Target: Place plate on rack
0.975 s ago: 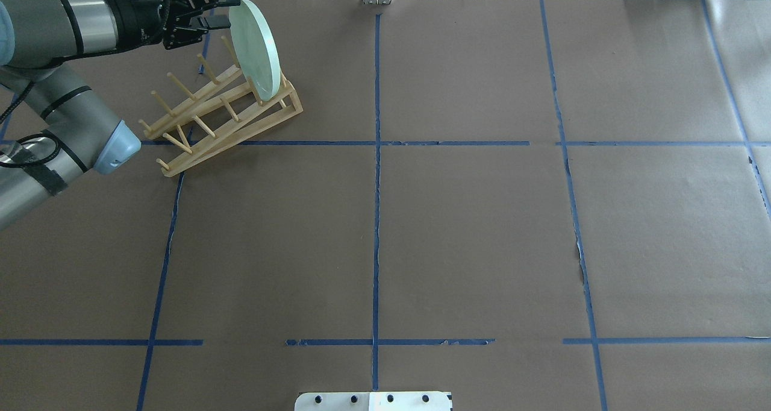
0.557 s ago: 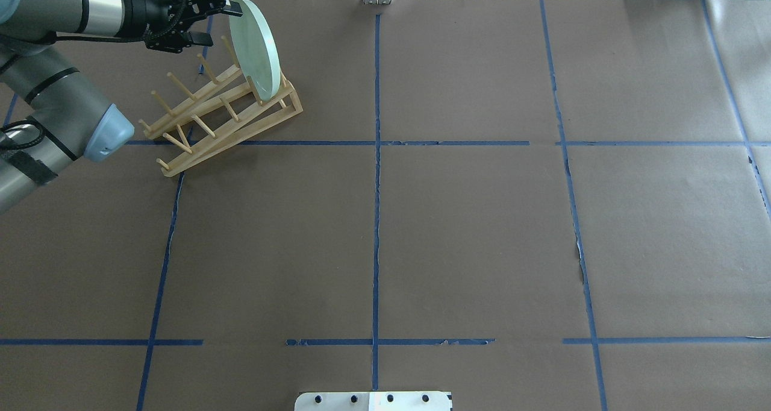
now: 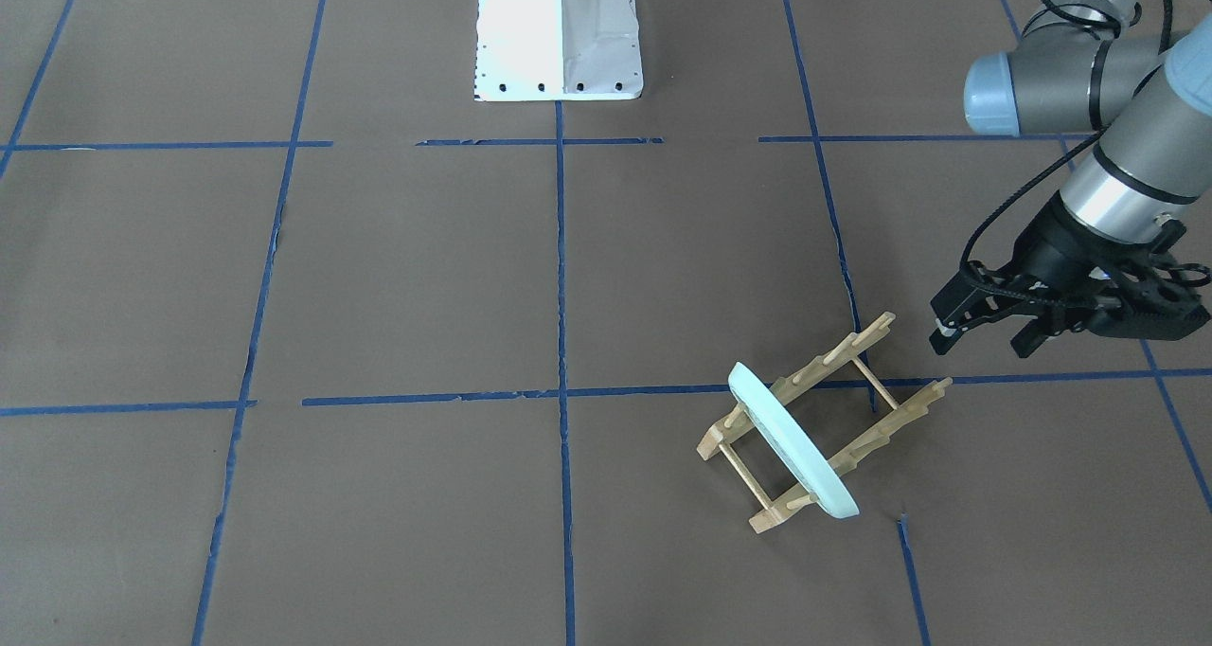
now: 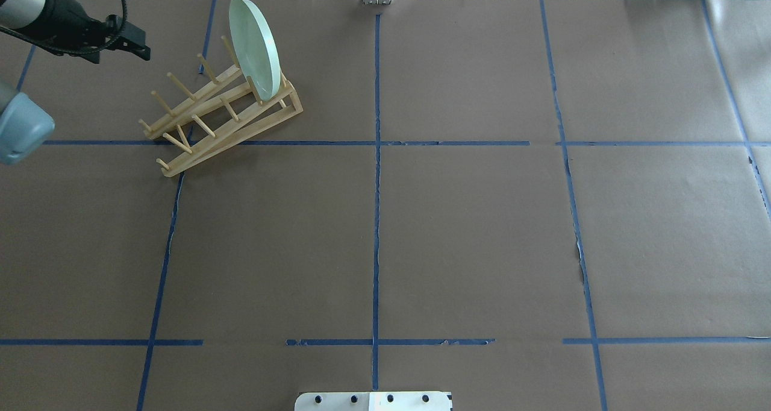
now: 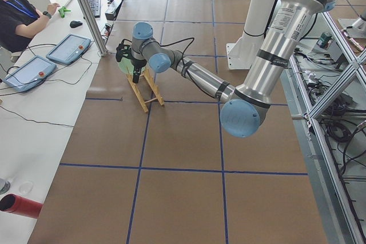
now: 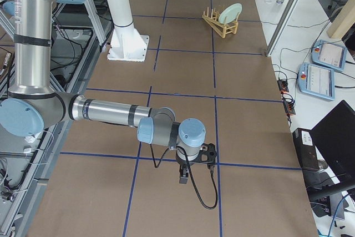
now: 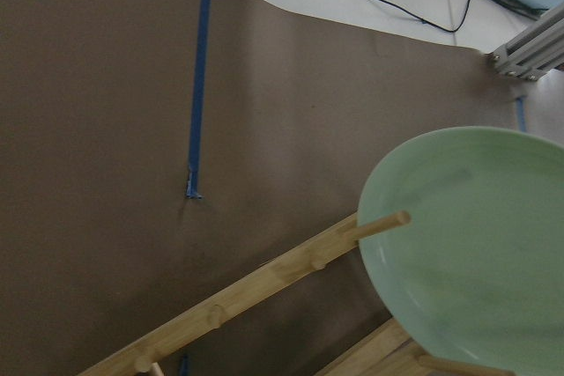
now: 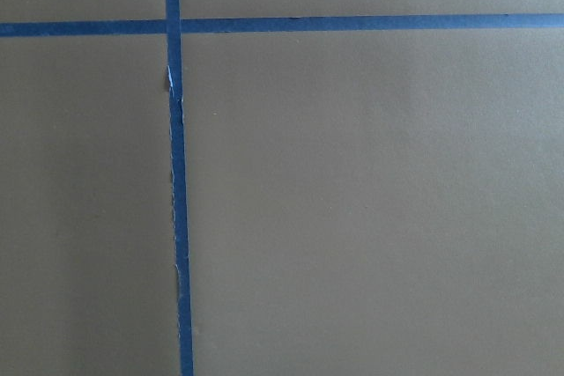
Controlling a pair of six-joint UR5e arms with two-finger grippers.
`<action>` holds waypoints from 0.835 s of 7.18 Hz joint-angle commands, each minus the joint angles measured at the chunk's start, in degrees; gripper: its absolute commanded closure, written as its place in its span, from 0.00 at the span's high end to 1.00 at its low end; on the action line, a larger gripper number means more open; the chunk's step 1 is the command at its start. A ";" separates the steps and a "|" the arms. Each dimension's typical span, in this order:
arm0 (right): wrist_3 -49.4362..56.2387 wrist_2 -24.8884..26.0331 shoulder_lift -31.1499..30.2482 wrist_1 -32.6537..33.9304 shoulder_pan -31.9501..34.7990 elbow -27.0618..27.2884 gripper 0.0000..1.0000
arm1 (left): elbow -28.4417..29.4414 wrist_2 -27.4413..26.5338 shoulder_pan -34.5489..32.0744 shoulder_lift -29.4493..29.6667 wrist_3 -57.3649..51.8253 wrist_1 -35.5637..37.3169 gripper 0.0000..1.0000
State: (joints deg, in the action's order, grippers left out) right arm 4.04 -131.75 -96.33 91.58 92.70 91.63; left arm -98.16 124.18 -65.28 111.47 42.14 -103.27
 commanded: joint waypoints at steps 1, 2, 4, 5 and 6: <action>-0.09 0.00 0.00 0.00 0.03 -0.05 1.00 | -3.18 0.01 -8.77 -2.14 -29.86 19.25 1.00; 0.00 0.00 0.00 0.00 0.03 -0.05 1.00 | -2.22 0.01 -13.08 -2.23 -40.89 26.21 1.00; 0.00 0.00 0.00 0.00 0.03 -0.05 1.00 | 0.32 10.81 -21.00 -10.52 -51.53 27.08 1.00; 0.00 0.00 0.00 0.00 -0.06 -0.05 1.00 | 1.90 16.04 -22.08 -14.14 -51.90 25.15 1.00; 0.00 0.00 0.00 0.00 0.03 -0.05 1.00 | 2.09 16.01 -22.09 -16.96 -51.46 23.57 1.00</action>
State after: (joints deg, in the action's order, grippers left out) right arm 4.04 -131.75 -96.33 91.58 92.70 91.60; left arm -96.92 137.38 -86.42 98.61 -8.83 -77.96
